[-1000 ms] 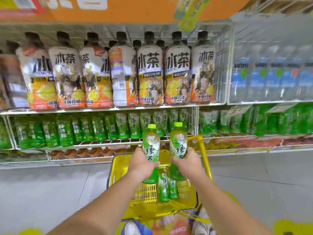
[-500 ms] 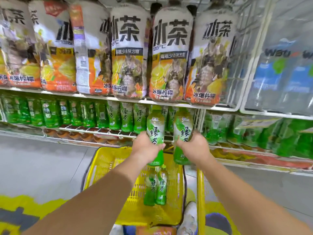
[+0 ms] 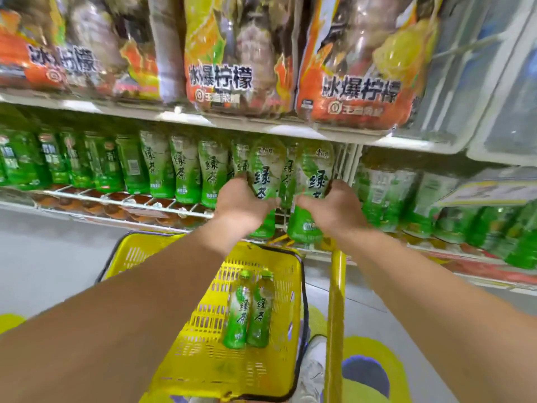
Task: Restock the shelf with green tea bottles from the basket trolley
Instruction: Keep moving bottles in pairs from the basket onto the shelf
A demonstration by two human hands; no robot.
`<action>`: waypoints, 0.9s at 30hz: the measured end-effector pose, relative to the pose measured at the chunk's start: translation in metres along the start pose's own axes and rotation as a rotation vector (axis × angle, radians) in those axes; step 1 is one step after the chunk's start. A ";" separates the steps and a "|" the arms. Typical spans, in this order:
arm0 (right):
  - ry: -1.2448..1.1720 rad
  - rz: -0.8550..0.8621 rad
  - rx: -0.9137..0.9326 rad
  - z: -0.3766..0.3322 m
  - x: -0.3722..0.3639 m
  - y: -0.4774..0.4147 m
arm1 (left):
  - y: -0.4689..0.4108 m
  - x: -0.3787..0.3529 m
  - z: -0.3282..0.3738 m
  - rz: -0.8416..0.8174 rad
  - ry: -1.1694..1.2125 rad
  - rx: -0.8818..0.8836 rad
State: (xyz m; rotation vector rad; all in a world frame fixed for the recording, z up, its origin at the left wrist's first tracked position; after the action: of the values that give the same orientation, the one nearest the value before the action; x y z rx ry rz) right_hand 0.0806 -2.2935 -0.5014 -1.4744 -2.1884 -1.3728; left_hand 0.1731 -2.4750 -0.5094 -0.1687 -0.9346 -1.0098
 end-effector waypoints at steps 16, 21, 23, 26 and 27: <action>-0.069 0.051 -0.031 0.014 -0.030 -0.072 | -0.056 -0.042 -0.014 0.064 -0.021 -0.135; -0.026 0.031 -0.047 0.020 -0.038 -0.080 | -0.059 -0.054 -0.018 0.097 0.035 -0.159; -0.034 0.026 -0.036 0.021 -0.045 -0.085 | -0.058 -0.057 -0.020 0.123 0.067 -0.145; -0.058 0.046 -0.019 0.020 -0.048 -0.089 | -0.057 -0.062 -0.022 0.205 0.242 -0.140; -0.066 0.049 -0.019 0.020 -0.047 -0.090 | -0.057 -0.063 -0.023 0.226 0.276 -0.141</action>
State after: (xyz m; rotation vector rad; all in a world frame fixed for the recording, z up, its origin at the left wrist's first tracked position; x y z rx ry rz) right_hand 0.0388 -2.3169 -0.5932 -1.5903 -2.1685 -1.3518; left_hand 0.1294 -2.4778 -0.5854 -0.2410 -0.5794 -0.8632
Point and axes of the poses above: each hand's wrist, its own y-axis away from the middle knuckle, its own x-axis out of the back of the hand, z = x × y, the point moved 9 cm from there along -y, towards the middle knuckle, and after that the axes turned 13 degrees about -x, right-handed, at the moved point
